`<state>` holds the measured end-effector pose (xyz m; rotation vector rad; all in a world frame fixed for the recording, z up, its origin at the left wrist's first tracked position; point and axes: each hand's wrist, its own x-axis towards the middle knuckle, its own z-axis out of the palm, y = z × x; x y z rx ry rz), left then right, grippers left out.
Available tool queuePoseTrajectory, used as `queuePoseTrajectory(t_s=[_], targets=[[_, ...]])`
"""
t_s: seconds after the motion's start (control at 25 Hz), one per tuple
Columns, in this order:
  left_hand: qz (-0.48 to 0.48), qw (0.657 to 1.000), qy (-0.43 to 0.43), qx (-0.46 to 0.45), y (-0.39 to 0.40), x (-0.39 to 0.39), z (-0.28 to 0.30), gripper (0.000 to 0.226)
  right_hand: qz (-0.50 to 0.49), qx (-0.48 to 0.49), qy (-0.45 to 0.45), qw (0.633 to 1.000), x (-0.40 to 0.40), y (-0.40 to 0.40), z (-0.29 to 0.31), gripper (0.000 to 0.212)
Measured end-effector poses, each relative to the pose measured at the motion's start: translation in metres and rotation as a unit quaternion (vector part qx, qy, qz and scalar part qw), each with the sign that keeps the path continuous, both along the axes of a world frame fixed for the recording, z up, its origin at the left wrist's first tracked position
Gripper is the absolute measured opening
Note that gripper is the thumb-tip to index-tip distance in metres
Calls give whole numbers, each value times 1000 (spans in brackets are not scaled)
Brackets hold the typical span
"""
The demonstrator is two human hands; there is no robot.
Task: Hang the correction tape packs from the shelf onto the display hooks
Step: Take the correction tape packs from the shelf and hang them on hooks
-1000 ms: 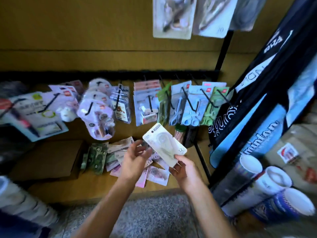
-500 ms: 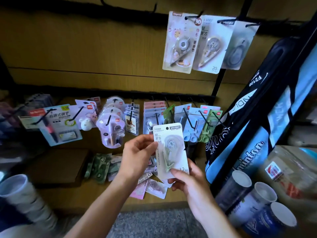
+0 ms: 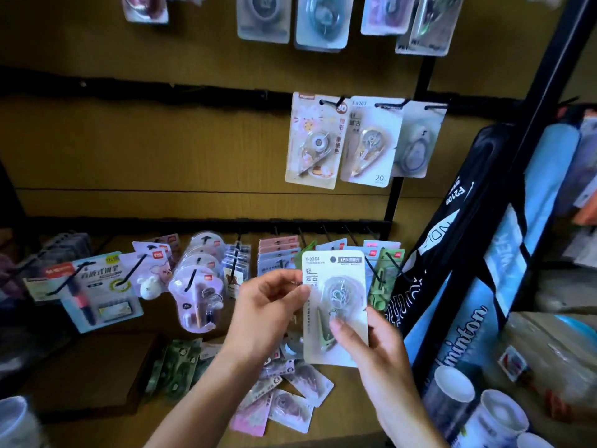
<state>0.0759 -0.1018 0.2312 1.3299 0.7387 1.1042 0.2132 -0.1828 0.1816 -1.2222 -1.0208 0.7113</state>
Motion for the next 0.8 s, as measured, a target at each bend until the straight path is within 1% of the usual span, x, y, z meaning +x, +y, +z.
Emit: queuePoseTrajectory(t_s=[0.08,0.24,0.32,0.4,0.48,0.64,0.8], targets=[[-11,1000,-5,23,1,16,11,12,-35,32,-8,999,10,5,14,30],[-24,998,14,55,7,47,43,18,-69,80,87,991,44,9,61,25],[-24,997,31,70,11,58,55,16,-75,105,92,987,63,6,86,19],[-31,995,44,85,11,66,64,14,-90,128,90,984,80,1,105,18],[-31,994,52,93,9,70,67,13,-106,137,91,981,92,-4,113,20],[-33,992,79,90,6,69,57,15,-119,130,117,977,102,-9,106,26],[-25,995,85,55,11,59,45,14,-120,126,144,974,105,-11,107,24]])
